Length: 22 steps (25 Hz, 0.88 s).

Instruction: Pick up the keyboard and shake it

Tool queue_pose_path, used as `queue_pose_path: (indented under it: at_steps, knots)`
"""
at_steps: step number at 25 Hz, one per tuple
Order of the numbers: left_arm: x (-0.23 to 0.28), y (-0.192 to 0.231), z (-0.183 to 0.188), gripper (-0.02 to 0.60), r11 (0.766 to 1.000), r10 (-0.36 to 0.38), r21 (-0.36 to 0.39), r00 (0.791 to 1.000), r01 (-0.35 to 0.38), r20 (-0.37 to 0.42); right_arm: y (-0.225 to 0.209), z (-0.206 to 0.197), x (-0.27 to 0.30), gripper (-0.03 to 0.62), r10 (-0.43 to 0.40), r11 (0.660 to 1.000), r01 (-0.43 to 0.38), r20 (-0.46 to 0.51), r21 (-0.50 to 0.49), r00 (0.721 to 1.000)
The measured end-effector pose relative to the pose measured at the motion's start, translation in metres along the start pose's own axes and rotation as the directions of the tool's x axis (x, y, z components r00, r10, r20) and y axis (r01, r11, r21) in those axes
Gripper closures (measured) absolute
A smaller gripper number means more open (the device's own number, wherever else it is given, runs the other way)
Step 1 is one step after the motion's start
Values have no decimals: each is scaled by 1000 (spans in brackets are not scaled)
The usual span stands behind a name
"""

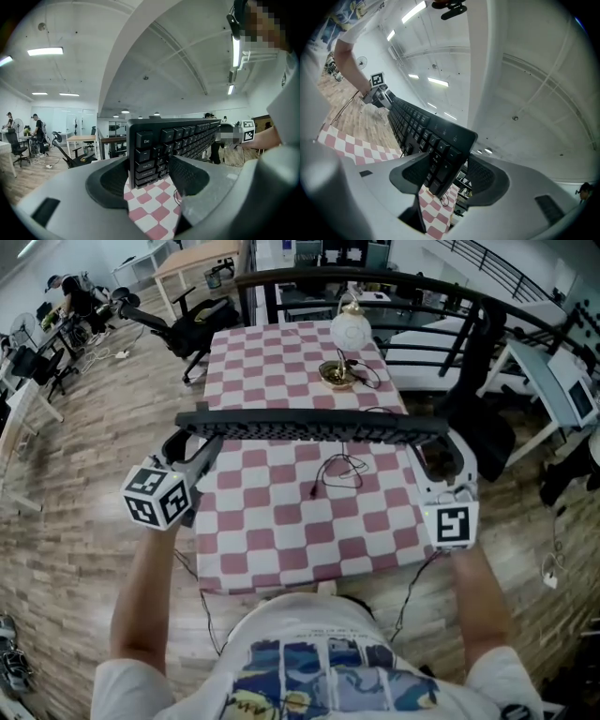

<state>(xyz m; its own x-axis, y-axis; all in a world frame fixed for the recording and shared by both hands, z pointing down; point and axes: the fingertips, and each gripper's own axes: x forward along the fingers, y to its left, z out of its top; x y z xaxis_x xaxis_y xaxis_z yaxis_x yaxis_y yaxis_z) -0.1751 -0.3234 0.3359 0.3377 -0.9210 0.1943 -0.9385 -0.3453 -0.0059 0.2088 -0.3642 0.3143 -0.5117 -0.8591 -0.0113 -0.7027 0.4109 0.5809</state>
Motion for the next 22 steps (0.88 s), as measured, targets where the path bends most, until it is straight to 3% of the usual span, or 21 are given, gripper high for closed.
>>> queue_pose_path:
  at_steps: [22]
  knots:
    - [-8, 12, 27, 314, 997, -69, 42, 995, 66, 67, 1, 41, -22, 341, -132, 988, 131, -4, -82, 991]
